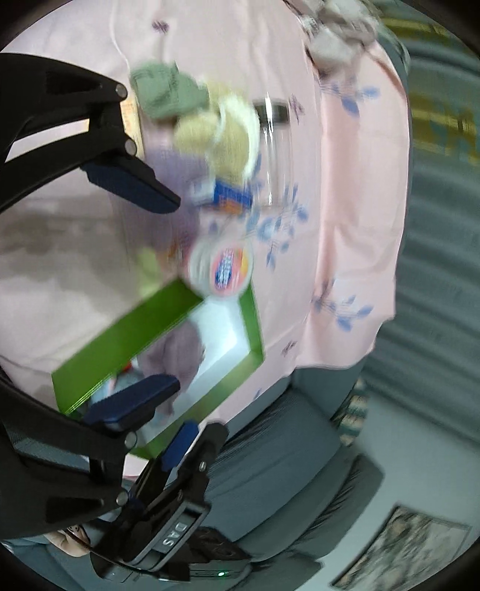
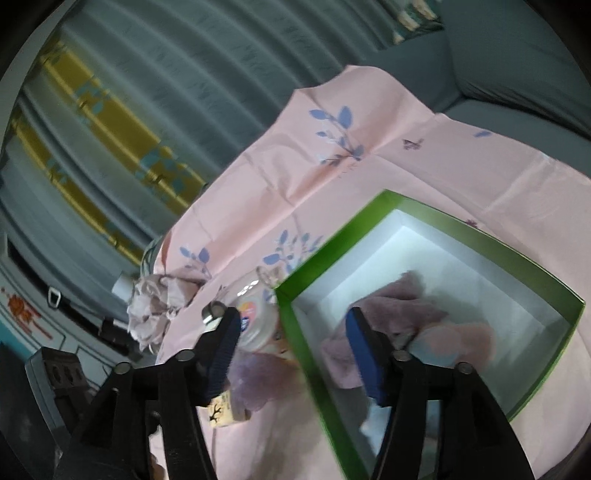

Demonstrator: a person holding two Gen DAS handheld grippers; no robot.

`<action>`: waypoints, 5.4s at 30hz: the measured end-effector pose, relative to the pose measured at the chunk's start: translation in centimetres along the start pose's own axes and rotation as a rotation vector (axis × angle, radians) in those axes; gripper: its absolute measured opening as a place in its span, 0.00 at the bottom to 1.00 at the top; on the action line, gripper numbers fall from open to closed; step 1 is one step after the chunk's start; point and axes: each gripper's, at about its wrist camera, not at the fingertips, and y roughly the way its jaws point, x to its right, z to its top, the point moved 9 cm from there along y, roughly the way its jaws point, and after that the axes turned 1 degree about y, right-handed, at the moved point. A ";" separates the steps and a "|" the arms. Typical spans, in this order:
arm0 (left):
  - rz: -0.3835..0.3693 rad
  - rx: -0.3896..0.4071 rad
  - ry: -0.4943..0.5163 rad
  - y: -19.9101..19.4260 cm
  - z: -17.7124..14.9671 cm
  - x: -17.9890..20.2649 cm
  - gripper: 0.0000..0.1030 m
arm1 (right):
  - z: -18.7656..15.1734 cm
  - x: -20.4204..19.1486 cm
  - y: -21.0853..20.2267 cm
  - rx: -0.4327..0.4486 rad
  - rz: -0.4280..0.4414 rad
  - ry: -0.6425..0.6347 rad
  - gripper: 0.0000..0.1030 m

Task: Organize soft objects
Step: 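Open the right gripper to drop the mauve cloth into the box, then move the open right gripper back to the yellow tissue pack, then close the right gripper on the yellow tissue pack, then lift the tissue pack with the right gripper and carry it over the box, then lower the tissue pack into the box and open the right gripper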

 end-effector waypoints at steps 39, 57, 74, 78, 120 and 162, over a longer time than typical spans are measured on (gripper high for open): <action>0.110 -0.130 -0.284 2.0 -9.1 -16.3 0.46 | -17.3 -9.5 17.4 -0.567 0.046 -0.215 0.51; 0.165 -0.071 -0.190 0.1 -8.3 -15.1 0.34 | -17.6 -11.8 16.5 -0.480 0.087 -0.316 0.51; 0.152 0.164 -0.038 -6.2 -4.0 -10.5 0.34 | -13.4 -16.9 9.2 -0.200 0.189 -0.436 0.51; 0.152 0.202 -0.027 -7.3 -3.6 -9.5 0.34 | -12.8 -17.5 7.7 -0.168 0.206 -0.445 0.51; -0.142 0.149 0.202 1.7 1.0 9.8 0.34 | 0.9 -1.9 -2.4 0.111 0.026 -0.173 0.51; -0.241 -0.331 0.185 17.5 -3.0 13.5 0.34 | 1.6 13.8 3.0 -0.084 -0.240 0.220 0.51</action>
